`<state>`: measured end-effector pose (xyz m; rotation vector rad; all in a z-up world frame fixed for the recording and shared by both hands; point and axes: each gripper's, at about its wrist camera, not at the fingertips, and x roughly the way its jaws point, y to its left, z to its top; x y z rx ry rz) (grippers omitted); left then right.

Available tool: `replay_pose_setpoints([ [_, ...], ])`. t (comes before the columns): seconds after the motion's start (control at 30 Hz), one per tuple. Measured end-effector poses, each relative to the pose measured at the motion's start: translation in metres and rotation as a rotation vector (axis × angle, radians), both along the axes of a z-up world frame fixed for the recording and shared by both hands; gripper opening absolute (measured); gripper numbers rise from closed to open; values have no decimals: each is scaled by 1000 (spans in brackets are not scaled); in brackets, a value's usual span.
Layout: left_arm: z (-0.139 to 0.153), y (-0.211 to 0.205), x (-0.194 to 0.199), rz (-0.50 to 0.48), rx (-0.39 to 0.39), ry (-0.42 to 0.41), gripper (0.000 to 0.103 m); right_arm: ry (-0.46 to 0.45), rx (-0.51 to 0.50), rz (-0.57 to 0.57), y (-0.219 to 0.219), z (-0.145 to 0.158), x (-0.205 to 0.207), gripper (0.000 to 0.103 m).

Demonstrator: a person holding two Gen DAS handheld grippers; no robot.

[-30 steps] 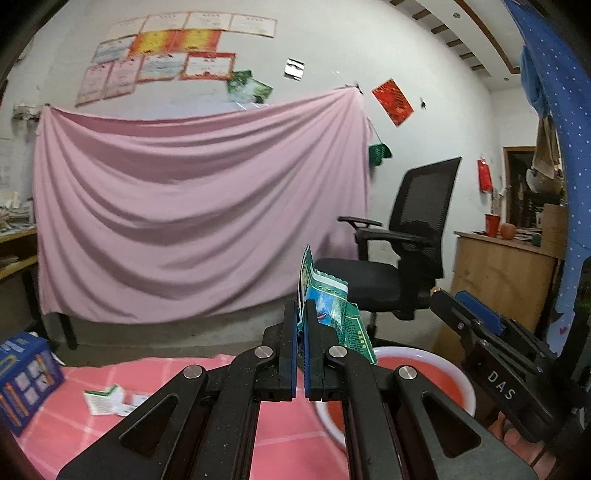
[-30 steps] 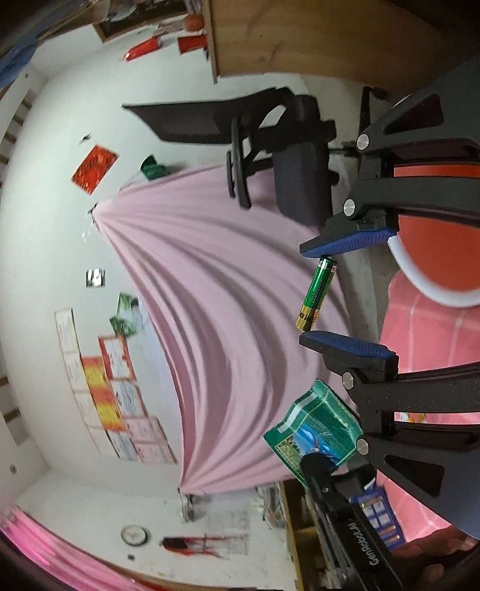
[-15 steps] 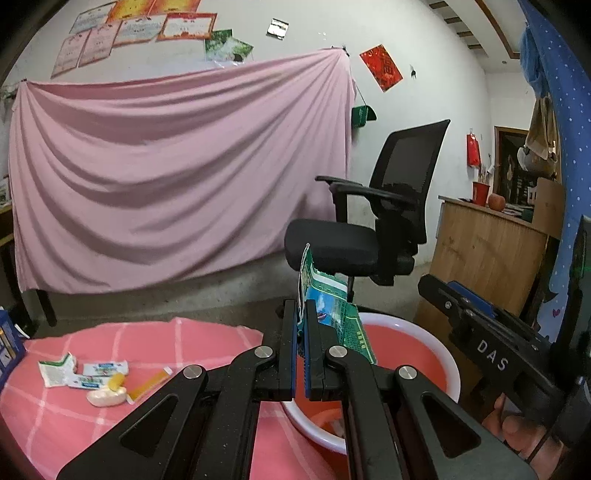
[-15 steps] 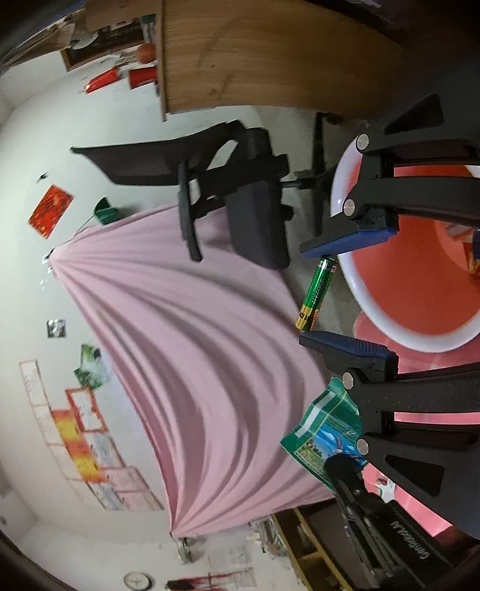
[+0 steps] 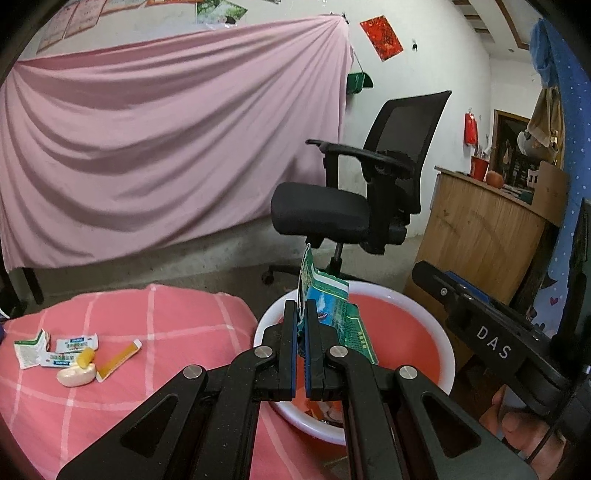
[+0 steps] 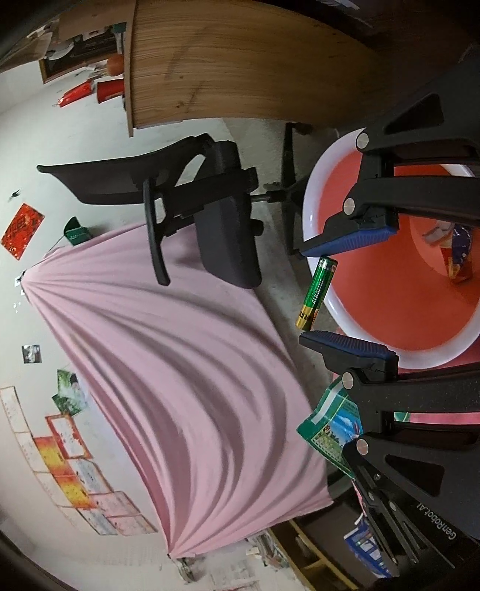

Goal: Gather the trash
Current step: 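Carry packet and battery over the bucket and open both tools to drop them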

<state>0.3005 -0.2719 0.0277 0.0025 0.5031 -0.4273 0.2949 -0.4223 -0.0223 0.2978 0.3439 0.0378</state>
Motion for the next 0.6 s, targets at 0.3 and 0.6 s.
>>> replay_pose_setpoints([
  [0.3, -9, 5, 8, 13, -7, 73, 18, 28, 14, -14, -6, -3, 3, 45],
  [0.6, -8, 19, 8, 54, -35, 69, 29, 31, 13, -12, -6, -4, 3, 48],
])
